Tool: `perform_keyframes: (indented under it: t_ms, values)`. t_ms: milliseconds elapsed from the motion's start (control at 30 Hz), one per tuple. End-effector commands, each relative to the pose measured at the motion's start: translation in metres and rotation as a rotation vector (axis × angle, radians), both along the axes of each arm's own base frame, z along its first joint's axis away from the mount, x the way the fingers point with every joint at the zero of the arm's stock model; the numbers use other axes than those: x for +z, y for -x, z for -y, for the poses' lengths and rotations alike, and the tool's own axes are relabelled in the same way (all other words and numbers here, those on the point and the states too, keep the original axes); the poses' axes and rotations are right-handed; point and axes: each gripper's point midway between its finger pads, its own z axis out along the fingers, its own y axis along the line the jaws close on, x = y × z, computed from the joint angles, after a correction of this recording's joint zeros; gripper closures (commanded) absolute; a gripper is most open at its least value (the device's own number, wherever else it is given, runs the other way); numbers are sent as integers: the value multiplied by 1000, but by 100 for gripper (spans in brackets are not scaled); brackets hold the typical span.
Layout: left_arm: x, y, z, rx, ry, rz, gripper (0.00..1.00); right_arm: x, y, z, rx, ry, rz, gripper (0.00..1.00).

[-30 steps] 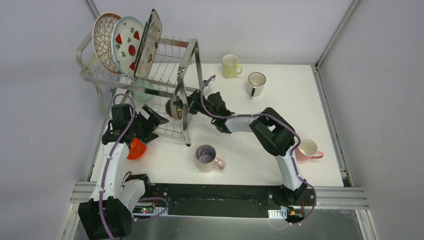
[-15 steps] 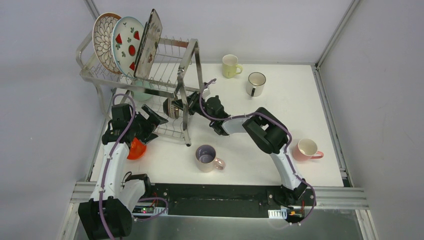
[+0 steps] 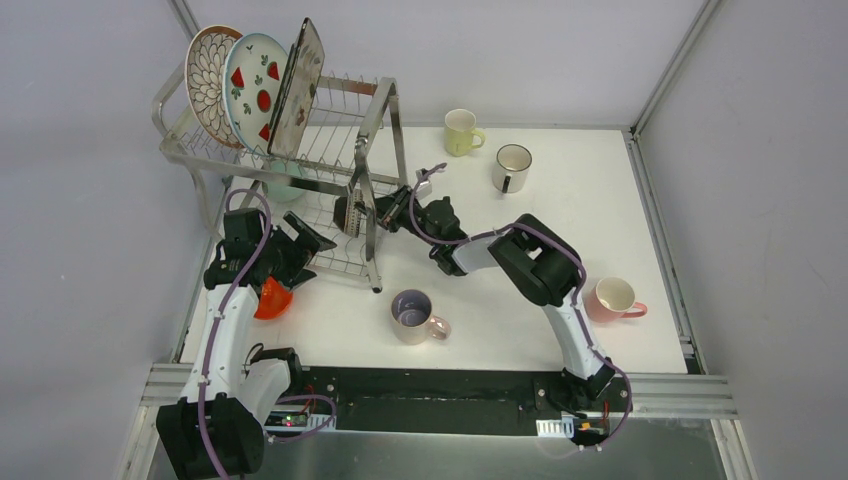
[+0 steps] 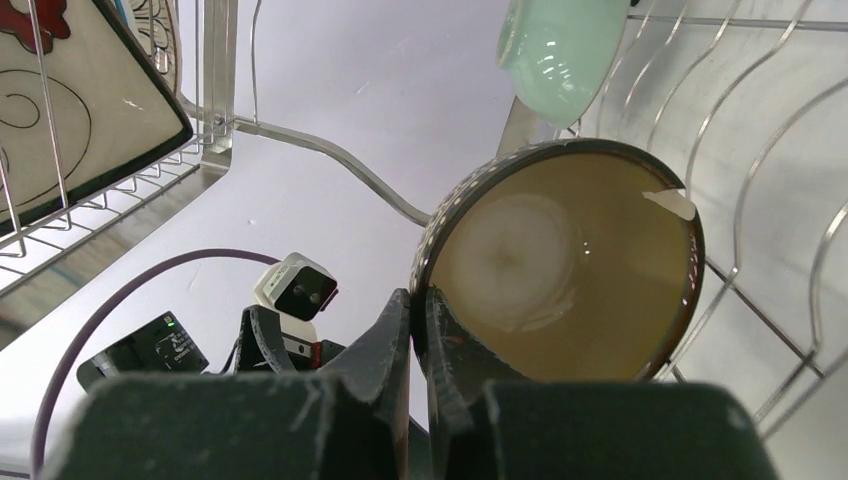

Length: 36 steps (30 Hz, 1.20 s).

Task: Load the mixed dishes into the dish rack
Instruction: Turn the bowl upside down on the dish rack.

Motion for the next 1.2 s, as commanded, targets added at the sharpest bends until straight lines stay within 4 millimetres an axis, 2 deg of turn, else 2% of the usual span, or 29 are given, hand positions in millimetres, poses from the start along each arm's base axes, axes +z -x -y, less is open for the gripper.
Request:
perform_keyframes:
  t_ms: [0, 300, 567, 900, 1167]
  values:
    - [14, -6, -9, 17, -42, 48, 9, -13, 12, 10, 22, 52, -47, 94]
    - [17, -7, -11, 15, -60, 59, 11, -28, 9, 27, 10, 67, -80, 85]
    - [23, -6, -8, -18, -66, 84, 11, -43, 14, 38, 6, 127, -116, 73]
    - [25, -9, -8, -26, -75, 91, 12, -54, 19, 44, 28, 218, -184, 69]
    - [28, -10, -1, -54, -39, 109, 12, -57, 24, 46, 52, 282, -206, 66]
